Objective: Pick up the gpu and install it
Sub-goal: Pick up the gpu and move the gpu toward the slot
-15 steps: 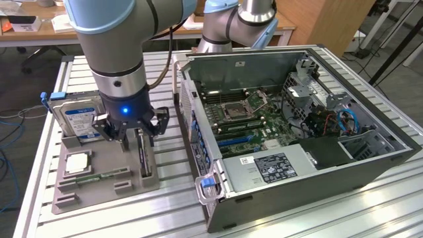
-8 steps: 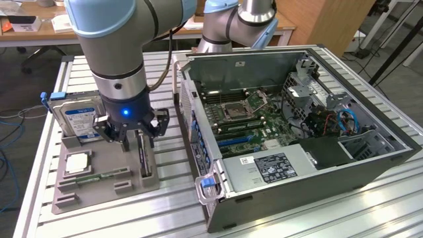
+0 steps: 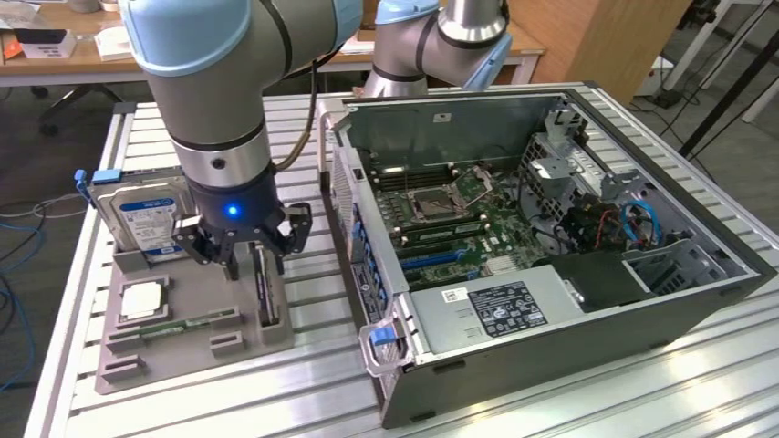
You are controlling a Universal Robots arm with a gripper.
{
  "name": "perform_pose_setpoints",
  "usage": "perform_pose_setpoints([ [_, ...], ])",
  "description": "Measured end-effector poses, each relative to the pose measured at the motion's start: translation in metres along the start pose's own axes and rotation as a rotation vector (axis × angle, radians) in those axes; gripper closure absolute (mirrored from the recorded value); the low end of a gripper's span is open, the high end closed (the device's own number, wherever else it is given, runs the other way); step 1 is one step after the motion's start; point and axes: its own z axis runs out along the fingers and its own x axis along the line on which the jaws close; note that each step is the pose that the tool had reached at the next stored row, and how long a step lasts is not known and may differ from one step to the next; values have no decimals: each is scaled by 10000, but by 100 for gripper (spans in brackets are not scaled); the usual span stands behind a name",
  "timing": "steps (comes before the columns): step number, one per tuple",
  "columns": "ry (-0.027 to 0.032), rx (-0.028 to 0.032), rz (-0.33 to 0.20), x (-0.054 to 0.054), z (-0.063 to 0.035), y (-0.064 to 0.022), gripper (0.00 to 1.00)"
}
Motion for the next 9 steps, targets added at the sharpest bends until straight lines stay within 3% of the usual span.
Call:
perform_pose_setpoints([
  [9, -2, -2, 0, 0, 2, 0, 42],
])
